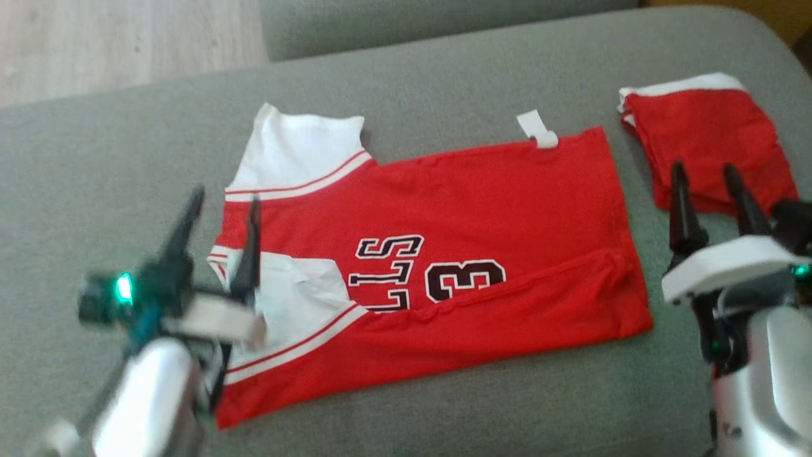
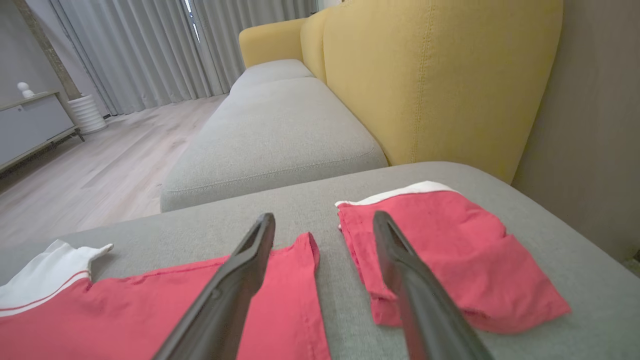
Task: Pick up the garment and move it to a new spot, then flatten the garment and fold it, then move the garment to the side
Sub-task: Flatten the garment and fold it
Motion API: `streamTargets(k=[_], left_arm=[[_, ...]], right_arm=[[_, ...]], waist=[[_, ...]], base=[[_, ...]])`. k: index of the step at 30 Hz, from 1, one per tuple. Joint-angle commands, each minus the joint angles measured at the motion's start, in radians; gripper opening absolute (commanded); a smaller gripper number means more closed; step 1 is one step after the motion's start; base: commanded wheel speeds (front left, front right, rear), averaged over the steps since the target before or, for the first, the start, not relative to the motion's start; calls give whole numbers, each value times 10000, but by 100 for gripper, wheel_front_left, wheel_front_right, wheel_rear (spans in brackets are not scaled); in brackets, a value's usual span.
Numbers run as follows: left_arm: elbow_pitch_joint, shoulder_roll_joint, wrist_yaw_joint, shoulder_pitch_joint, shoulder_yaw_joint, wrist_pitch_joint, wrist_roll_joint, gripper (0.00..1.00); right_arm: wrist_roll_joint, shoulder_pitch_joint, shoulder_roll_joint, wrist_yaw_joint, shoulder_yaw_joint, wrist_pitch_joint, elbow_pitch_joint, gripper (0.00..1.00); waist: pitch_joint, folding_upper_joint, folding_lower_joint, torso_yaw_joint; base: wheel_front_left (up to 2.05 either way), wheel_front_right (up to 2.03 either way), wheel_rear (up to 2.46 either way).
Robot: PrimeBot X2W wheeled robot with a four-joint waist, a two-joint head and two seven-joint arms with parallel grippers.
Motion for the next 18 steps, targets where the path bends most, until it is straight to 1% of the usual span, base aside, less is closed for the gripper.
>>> streamTargets(k=[1, 5, 7, 8, 10, 12, 18], left_arm=[[-368, 362, -120, -920, 304, 106, 88, 100], [86, 1061, -1234, -2945, 17, 1281, 122, 100], [590, 1451, -1621, -3962, -226, 2035, 119, 100], [871, 1592, -1745, -4437, -319, 2396, -11, 100], [1470, 1905, -1883, -5303, -620, 3097, -255, 100], [2012, 2187, -1929, -6037, -977, 3625, -537, 100], [3191, 2891, -1943, -7491, -2488, 4667, -1886, 100]], right_arm=[[-109, -499, -26, 19, 266, -71, -410, 100], [-219, -1257, -55, 19, 289, 2, -595, 100], [-247, -1645, -125, 19, 370, 10, -612, 100], [-249, -1834, -158, 19, 434, 5, -608, 100], [-237, -2195, -220, 19, 565, -40, -566, 100], [-194, -2524, -256, 19, 692, -115, -497, 100], [-107, -3219, -320, 19, 995, -345, -259, 100]], waist=[[381, -1, -1, -117], [1182, -1, -1, -256], [1584, -1, -1, -378], [1790, -1, -1, -459], [2149, -1, -1, -614], [2443, -1, -1, -765], [3081, -1, -1, -1088]], base=[[0, 0, 0], [0, 0, 0], [0, 0, 0], [0, 0, 0], [0, 0, 0], [0, 0, 0], [0, 0, 0]])
